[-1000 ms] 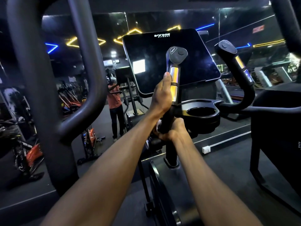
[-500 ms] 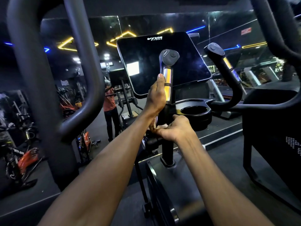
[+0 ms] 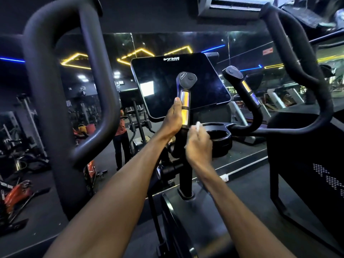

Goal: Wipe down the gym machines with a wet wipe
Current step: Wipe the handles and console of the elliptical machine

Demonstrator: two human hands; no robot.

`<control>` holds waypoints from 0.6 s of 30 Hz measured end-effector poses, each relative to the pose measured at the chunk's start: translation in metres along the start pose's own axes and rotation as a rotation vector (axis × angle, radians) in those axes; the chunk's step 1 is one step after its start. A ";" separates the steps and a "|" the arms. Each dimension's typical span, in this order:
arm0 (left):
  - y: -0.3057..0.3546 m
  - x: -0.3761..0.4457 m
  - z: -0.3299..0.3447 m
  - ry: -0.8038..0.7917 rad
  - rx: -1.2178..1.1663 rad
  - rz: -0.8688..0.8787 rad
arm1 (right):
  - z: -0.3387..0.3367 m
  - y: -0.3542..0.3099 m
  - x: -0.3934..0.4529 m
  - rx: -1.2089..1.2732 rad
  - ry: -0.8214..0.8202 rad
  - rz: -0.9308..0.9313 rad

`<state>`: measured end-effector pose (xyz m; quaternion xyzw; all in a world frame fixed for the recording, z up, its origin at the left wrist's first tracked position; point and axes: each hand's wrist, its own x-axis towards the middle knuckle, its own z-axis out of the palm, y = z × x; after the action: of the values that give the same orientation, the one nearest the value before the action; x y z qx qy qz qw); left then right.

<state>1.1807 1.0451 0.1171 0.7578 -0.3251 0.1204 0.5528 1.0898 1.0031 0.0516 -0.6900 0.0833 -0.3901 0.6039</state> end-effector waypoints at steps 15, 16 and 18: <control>-0.043 -0.068 -0.028 -0.046 0.236 -0.067 | 0.022 0.036 -0.021 -0.131 -0.172 -0.239; -0.043 -0.068 -0.033 -0.063 0.269 -0.047 | 0.019 0.034 -0.021 -0.121 -0.193 -0.236; -0.039 -0.068 -0.042 -0.074 0.319 -0.021 | 0.011 0.032 -0.021 -0.058 -0.220 -0.203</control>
<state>1.1606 1.1151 0.0657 0.8432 -0.3141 0.1371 0.4142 1.0939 1.0155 0.0138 -0.7508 -0.0422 -0.3685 0.5466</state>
